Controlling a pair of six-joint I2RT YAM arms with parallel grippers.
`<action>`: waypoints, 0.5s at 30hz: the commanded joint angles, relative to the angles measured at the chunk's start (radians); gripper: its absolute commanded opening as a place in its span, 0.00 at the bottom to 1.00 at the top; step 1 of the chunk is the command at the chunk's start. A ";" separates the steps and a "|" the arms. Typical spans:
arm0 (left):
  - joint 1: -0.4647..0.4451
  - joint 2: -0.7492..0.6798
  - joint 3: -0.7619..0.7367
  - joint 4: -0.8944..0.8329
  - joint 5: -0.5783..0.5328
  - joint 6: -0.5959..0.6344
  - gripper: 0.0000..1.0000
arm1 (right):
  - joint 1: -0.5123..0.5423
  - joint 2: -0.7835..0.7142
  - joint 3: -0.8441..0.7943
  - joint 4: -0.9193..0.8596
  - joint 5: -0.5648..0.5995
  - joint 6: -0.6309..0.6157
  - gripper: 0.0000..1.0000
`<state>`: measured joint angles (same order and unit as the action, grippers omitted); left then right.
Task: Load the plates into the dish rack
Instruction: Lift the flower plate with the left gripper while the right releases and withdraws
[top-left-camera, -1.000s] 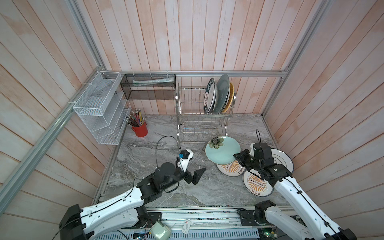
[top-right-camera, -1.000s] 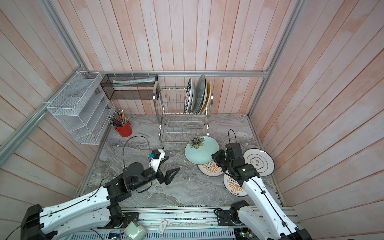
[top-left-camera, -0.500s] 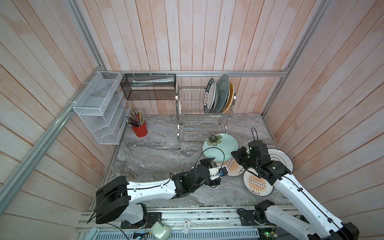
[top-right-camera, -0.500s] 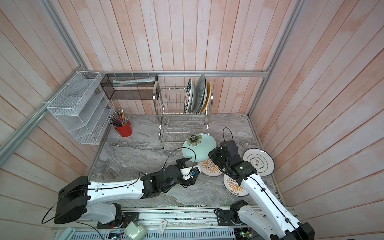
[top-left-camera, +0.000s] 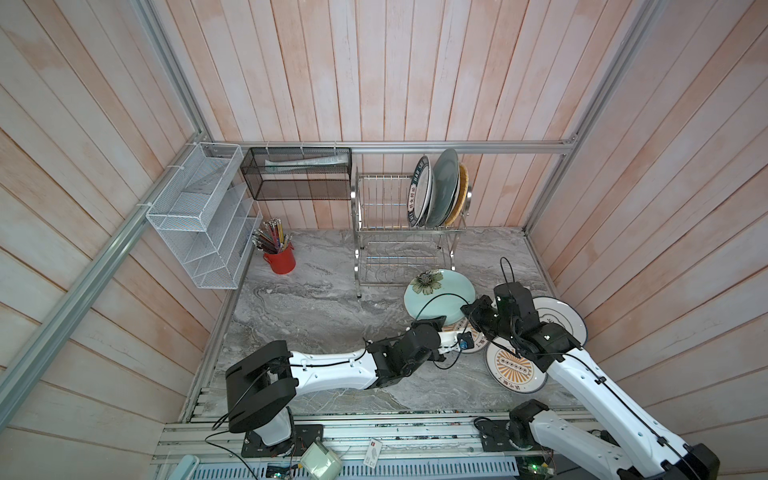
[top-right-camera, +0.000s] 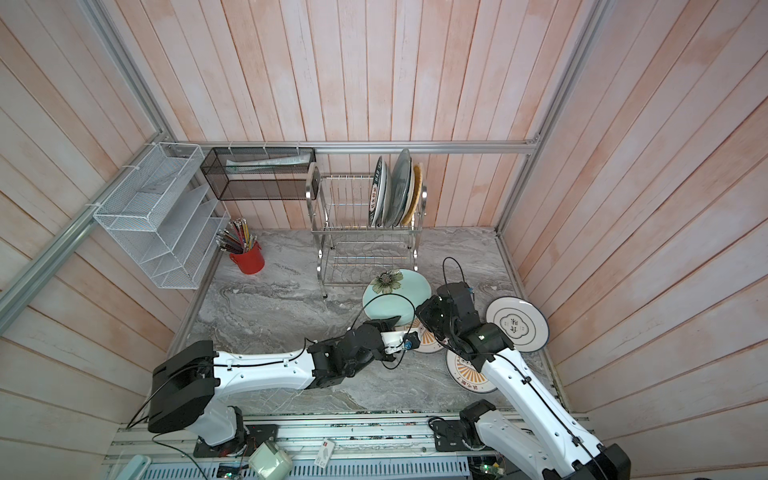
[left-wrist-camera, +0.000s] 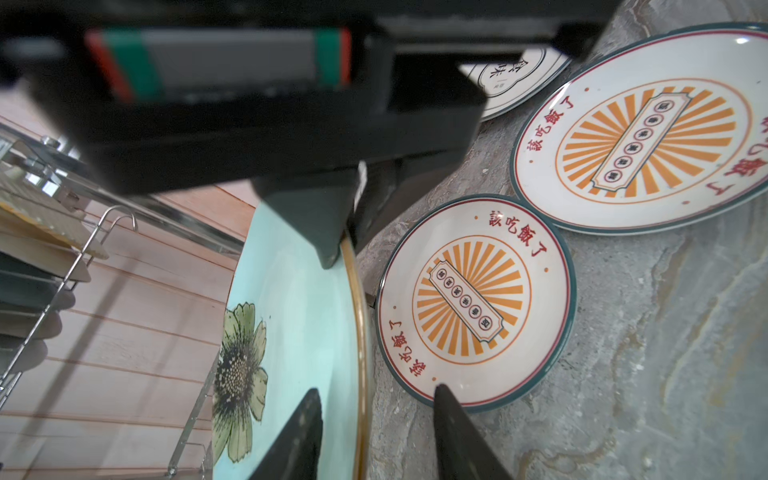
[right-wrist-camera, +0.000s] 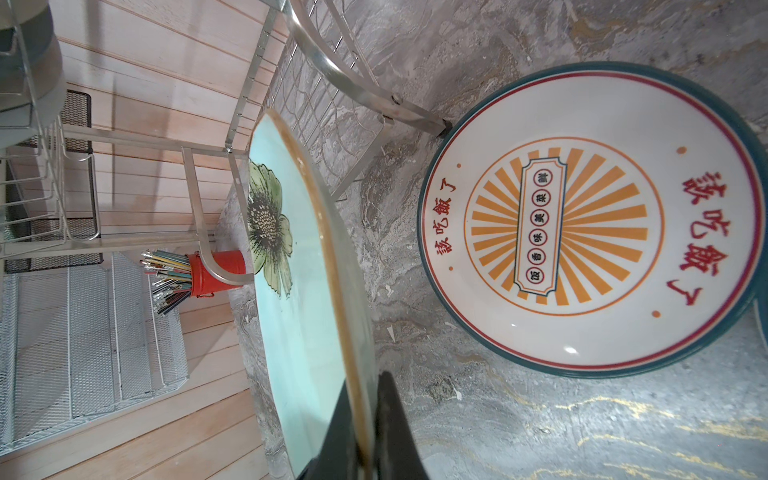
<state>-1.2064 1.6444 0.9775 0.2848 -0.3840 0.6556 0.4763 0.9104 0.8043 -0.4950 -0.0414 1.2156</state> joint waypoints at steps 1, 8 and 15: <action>0.001 0.046 0.049 0.017 -0.042 -0.004 0.42 | 0.008 -0.041 0.032 0.089 0.010 0.025 0.00; 0.004 0.091 0.089 0.034 -0.110 -0.047 0.02 | 0.010 -0.071 0.020 0.079 0.020 0.028 0.00; -0.001 -0.001 0.068 0.024 -0.074 -0.144 0.00 | 0.018 -0.094 0.002 0.093 0.013 0.014 0.00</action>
<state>-1.2282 1.7092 1.0531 0.2760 -0.4496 0.6392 0.4789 0.8707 0.7898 -0.5228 0.0078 1.2335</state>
